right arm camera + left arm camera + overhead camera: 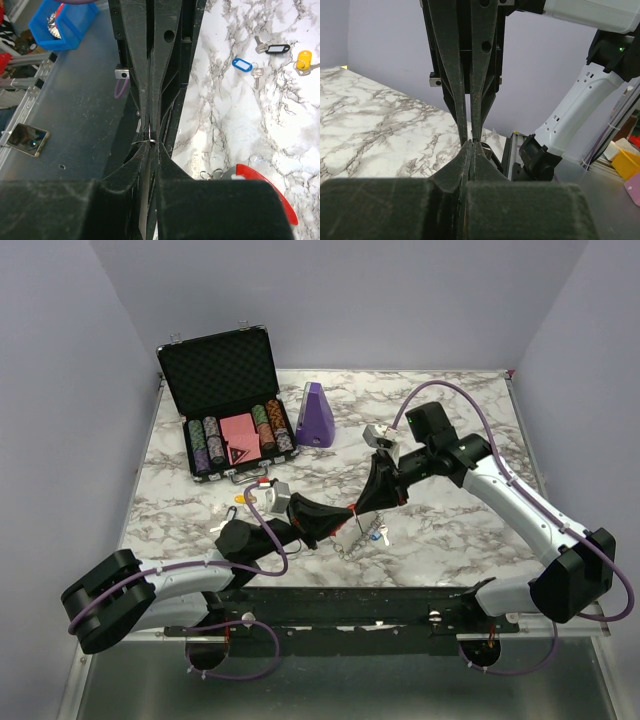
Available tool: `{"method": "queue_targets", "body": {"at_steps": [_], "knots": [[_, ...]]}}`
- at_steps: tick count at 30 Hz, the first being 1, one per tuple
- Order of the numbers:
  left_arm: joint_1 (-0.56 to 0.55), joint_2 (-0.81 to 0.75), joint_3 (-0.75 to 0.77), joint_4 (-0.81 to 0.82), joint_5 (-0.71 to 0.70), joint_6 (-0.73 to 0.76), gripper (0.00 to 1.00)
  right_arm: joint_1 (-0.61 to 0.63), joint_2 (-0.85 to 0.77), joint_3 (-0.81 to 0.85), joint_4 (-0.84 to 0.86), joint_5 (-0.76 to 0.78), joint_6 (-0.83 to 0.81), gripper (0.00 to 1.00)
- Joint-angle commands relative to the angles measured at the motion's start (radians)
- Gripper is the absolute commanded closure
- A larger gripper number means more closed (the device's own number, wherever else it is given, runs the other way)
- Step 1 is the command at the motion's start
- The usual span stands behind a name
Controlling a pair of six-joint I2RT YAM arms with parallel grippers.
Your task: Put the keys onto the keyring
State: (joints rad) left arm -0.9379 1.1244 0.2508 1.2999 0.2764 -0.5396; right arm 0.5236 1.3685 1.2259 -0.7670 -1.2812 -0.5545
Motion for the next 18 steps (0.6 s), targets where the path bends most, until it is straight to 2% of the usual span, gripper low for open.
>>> {"method": "queue_targets", "body": {"at_steps": [1, 7, 11, 14, 17, 18], "knots": [[-0.007, -0.002, 0.018, 0.099, 0.003, -0.006, 1.00, 0.003, -0.008, -0.005, 0.035, -0.027, 0.018, 0.87], [-0.009, 0.009, 0.027, 0.088, 0.004, -0.010, 1.00, 0.004, -0.008, -0.005, 0.035, -0.030, 0.018, 0.99], [-0.010, 0.012, 0.030, 0.076, 0.001, -0.013, 1.00, 0.003, -0.006, 0.006, 0.046, 0.008, 0.074, 0.99], [-0.010, 0.000, 0.027, 0.064, -0.002, -0.013, 0.99, 0.003, -0.005, 0.026, 0.015, 0.037, 0.059, 0.99], [-0.010, -0.043, 0.008, 0.018, -0.025, -0.003, 0.76, 0.004, -0.009, 0.026, 0.002, 0.052, 0.047, 0.99], [-0.009, -0.069, -0.001, -0.006, -0.035, 0.004, 0.63, 0.001, -0.012, 0.026, -0.002, 0.065, 0.044, 0.99]]}}
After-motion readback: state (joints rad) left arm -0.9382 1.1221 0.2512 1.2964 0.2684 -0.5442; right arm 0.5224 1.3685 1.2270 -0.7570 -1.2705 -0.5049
